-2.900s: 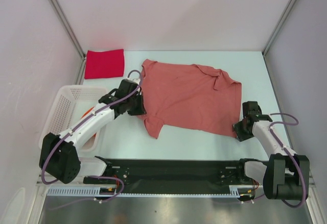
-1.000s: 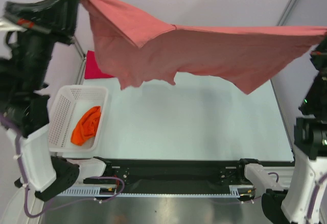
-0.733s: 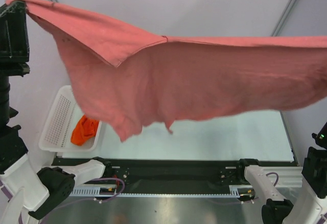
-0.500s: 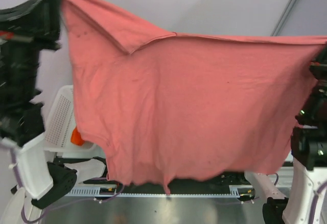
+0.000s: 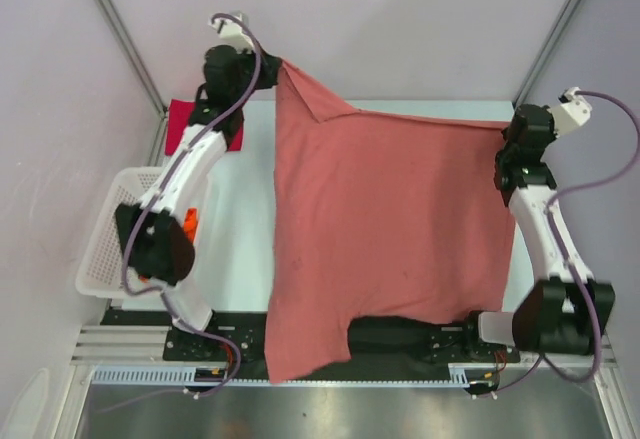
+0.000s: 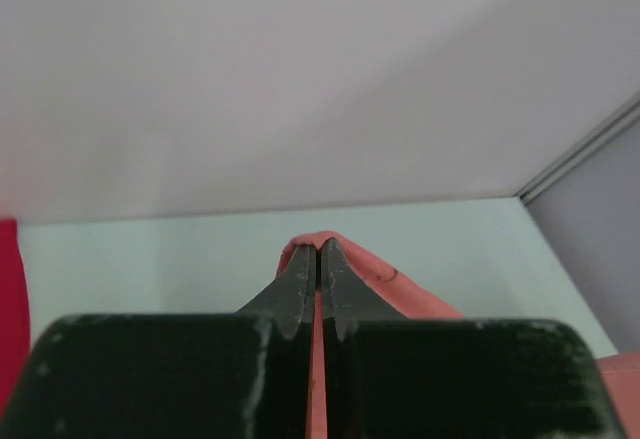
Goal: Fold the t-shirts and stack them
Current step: Flatten the tshirt out
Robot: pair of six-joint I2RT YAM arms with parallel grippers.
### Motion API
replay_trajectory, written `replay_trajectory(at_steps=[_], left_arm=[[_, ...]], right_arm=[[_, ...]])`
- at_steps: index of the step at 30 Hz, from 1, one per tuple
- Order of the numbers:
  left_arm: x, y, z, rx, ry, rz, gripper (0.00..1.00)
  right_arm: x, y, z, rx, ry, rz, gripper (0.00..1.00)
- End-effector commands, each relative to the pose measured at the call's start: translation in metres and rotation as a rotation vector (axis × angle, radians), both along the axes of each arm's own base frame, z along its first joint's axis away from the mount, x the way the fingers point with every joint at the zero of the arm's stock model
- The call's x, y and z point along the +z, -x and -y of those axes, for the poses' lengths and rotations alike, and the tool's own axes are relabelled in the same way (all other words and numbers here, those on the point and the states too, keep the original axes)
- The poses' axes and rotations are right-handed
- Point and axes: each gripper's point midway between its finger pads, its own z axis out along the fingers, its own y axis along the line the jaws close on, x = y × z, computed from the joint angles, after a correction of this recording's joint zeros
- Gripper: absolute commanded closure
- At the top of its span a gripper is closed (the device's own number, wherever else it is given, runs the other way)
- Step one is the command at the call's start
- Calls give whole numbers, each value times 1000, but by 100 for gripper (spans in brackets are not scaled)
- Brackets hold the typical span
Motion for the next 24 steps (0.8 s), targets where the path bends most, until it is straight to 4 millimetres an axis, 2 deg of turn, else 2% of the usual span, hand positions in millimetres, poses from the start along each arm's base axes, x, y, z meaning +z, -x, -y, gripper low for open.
replay_trajectory(at_steps=[1, 2, 3, 4, 5, 6, 7, 8, 9, 12, 16, 18, 22, 23, 24], left_arm=[[-9, -46, -9, 57, 92, 47, 100], [-58, -74, -3, 66, 79, -37, 100], [-54, -87, -1, 65, 95, -25, 100], [-66, -99, 3, 58, 107, -50, 100], [-82, -113, 6, 48, 112, -80, 100], [-99, -134, 12, 41, 115, -105, 100], [-112, -144, 17, 34, 137, -130, 100], [-96, -151, 24, 3, 161, -96, 100], [-130, -163, 29, -1, 175, -150, 100], [-145, -174, 35, -9, 201, -164, 100], [-162, -174, 33, -6, 202, -190, 100], [-173, -172, 33, -10, 211, -219, 100], [-178, -163, 33, -28, 218, -277, 100], [-173, -158, 32, -28, 218, -284, 100], [-180, -151, 31, -21, 217, -328, 100]], right_arm=[[-7, -39, 20, -40, 9, 73, 100], [-35, -59, 26, -36, 7, 19, 100], [-52, -70, 29, -40, 2, -12, 100], [-63, -81, 33, -38, -2, -35, 100], [-63, -93, 38, -39, 2, -33, 100], [-96, -109, 41, -40, -4, -101, 100], [-103, -116, 44, -37, -1, -116, 100], [-105, -126, 49, -45, -2, -122, 100], [-125, -134, 51, -43, -9, -161, 100], [-143, -146, 56, -44, 6, -203, 100], [-153, -153, 58, -30, 13, -234, 100], [-157, -152, 58, -27, 13, -255, 100], [-154, -149, 57, -25, -3, -299, 100], [-163, -141, 55, -23, -25, -356, 100], [-165, -137, 54, -23, -47, -380, 100]])
